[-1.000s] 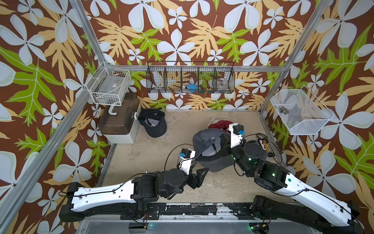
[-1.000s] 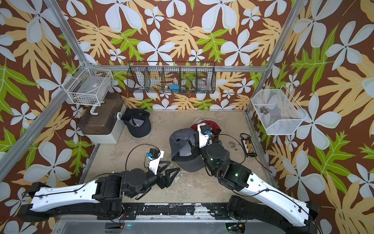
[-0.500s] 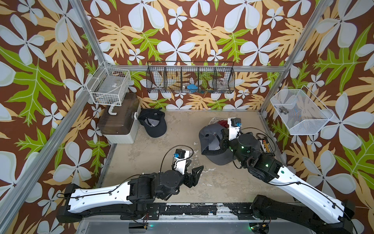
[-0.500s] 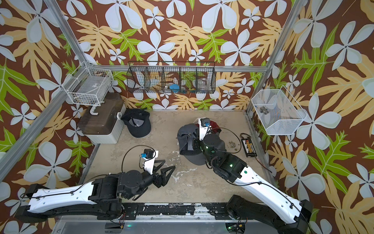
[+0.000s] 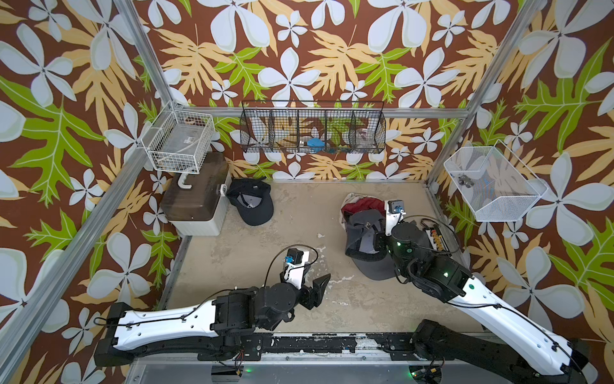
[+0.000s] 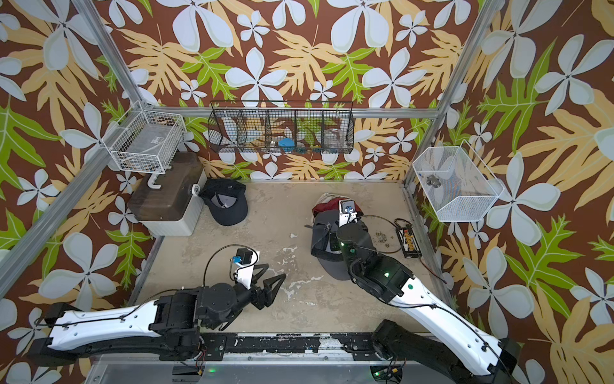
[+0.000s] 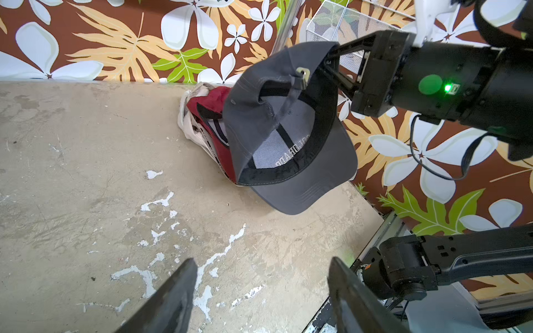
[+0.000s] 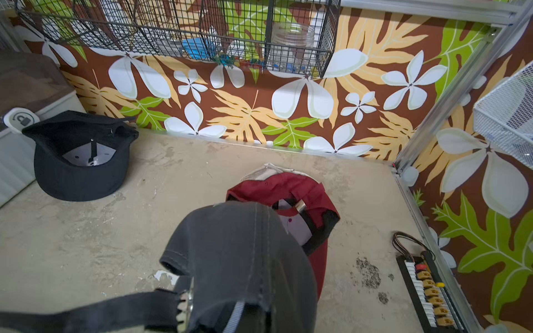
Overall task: Open the adjustable buckle of the baseball cap
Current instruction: Pull the adjustable strap on the baseball cap.
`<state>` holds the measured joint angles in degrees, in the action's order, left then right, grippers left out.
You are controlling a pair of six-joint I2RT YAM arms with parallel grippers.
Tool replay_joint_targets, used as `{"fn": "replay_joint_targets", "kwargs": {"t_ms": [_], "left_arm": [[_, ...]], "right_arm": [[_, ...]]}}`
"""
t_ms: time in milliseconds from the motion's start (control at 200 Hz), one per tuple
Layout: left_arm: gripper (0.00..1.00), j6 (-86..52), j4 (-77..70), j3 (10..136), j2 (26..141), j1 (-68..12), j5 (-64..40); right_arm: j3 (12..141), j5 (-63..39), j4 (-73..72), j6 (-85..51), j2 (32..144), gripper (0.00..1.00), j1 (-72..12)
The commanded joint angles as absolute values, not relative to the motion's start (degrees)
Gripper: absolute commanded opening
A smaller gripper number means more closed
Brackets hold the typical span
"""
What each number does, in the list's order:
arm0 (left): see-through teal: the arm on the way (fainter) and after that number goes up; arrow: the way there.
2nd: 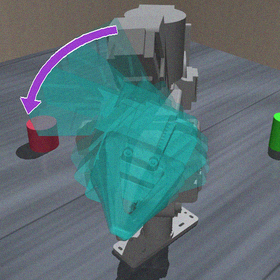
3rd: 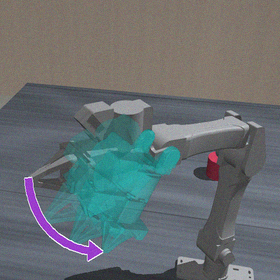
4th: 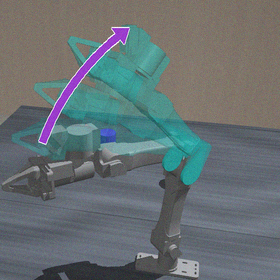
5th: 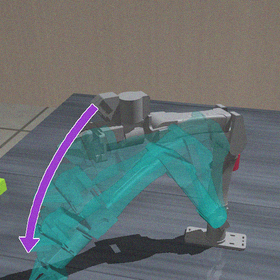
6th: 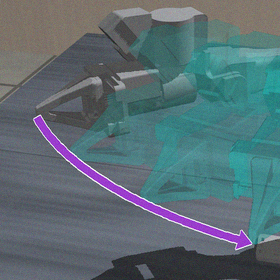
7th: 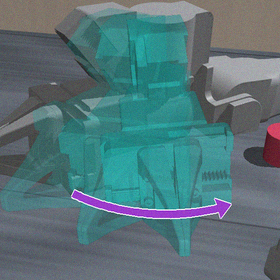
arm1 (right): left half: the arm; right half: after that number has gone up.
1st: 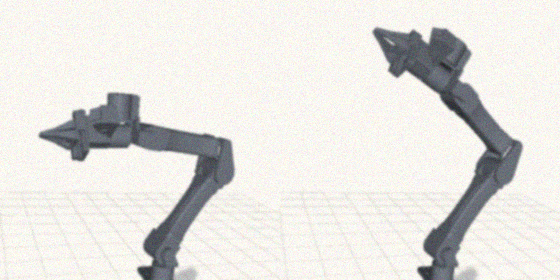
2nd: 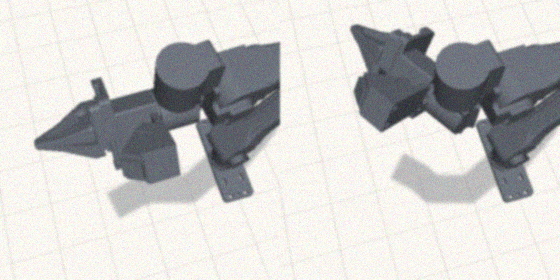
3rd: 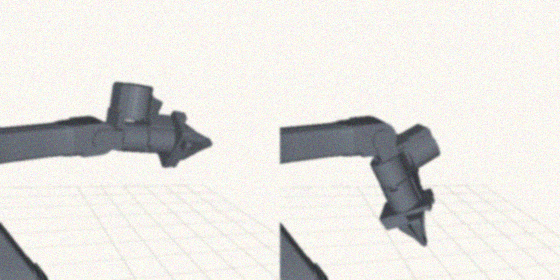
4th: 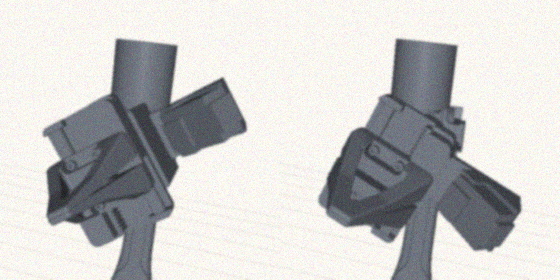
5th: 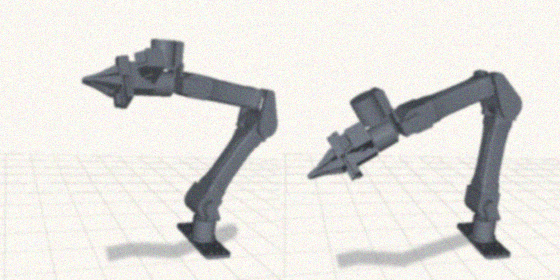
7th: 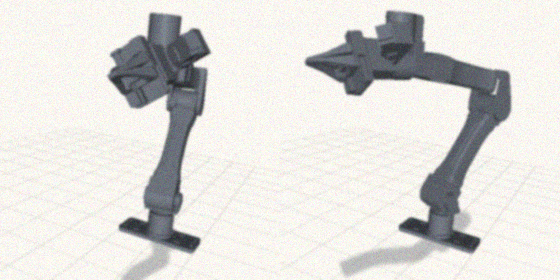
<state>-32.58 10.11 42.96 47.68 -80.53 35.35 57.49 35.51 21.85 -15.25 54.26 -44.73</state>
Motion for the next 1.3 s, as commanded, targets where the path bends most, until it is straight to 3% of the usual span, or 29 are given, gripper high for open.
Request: {"fn": "replay_joint_targets", "kwargs": {"t_ms": [0,606,1296], "left_arm": [[0.74,-30.8,7.6,42.9,48.4,-80.6,36.1],[0.73,-28.4,-1.2,43.4,56.4,-80.6,32.0],[0.72,-27.6,-5.4,42.3,57.4,-80.8,30.1]], "right_arm": [[57.5,36.2,24.8,-16.5,53.4,0.00,-44.7],[60.1,33.8,32.4,-17.0,50.8,0.00,-44.7],[60.7,24.1,33.4,-21.0,48.9,0.00,-44.6]]}}
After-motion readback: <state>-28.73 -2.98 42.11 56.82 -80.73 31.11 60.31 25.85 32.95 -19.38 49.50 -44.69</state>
